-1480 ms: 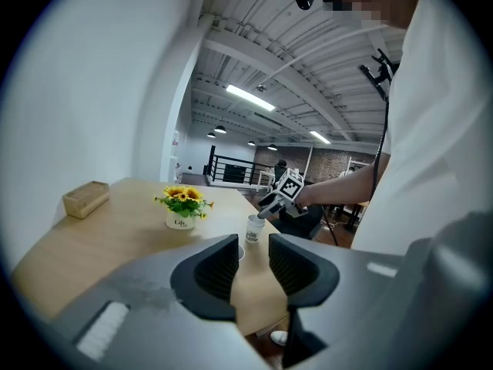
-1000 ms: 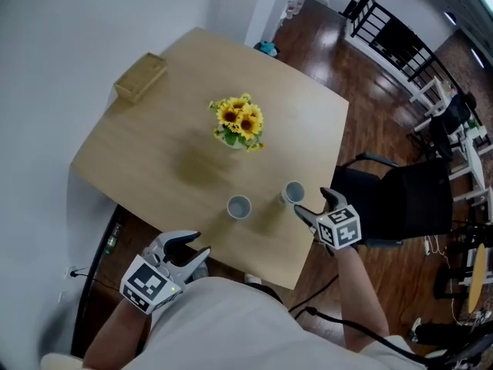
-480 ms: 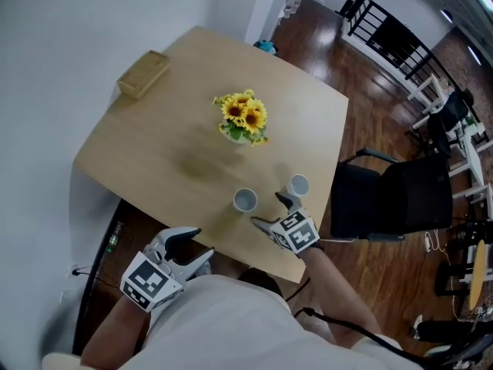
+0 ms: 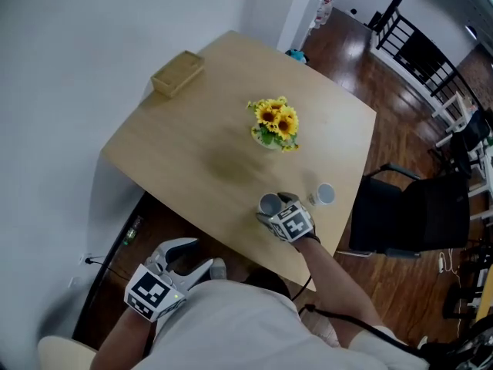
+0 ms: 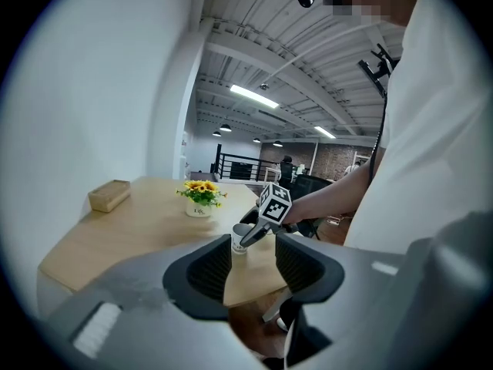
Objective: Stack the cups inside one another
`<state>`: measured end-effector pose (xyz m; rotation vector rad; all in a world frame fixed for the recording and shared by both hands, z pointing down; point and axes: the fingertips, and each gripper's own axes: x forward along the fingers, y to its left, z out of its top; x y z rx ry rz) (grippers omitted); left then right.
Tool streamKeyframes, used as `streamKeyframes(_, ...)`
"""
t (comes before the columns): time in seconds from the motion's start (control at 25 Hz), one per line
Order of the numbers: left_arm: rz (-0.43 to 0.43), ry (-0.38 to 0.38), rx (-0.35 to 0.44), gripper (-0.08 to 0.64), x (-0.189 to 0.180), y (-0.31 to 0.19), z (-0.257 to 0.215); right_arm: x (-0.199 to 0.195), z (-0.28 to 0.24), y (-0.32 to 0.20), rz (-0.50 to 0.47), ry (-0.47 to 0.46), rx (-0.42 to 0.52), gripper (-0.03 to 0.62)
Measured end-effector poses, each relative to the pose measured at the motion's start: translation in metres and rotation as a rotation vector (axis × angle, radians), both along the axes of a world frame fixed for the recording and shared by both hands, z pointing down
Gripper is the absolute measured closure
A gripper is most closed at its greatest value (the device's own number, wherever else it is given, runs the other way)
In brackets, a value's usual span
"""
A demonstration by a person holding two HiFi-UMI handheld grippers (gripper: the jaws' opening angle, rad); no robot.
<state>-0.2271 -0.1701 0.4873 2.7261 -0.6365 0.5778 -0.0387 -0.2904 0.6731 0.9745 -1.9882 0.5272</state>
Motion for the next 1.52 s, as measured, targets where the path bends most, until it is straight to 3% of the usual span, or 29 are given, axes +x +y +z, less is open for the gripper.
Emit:
streamKeyframes(0.04,-0.003,0.003,-0.006,0.37,-0.002,0.002,0.002,0.0,0.0,0.0,0.002,-0.001,0.004,0.223)
streamKeyframes(0.24,0.013,0.011,-0.005,0.37,0.002,0.008,0.003,0.0,-0.018,0.008,-0.003,-0.021,0.033,0.222)
streamKeyframes(0.48,0.096,0.033,0.012,0.37,0.036,0.006,-0.004,0.019,-0.066,0.027,0.016,-0.04,0.06,0.222)
streamKeyframes(0.72,0.186,0.062,0.021,0.37,0.091,0.013,-0.012,0.066,-0.114,0.043,0.05,-0.047,0.094,0.224)
streamKeyframes(0.92,0.211,0.073,0.028,0.37,0.129,0.017,-0.019,0.113,-0.14,0.041,0.071,-0.037,0.128,0.224)
streamKeyframes(1.24,0.149,0.072,0.021,0.37,0.163,0.021,-0.019,0.178,-0.147,0.012,0.082,-0.006,0.173,0.224)
streamKeyframes(1.52,0.067,0.024,0.015,0.37,0.172,0.03,-0.016,0.195,-0.114,-0.008,0.038,0.0,0.143,0.222)
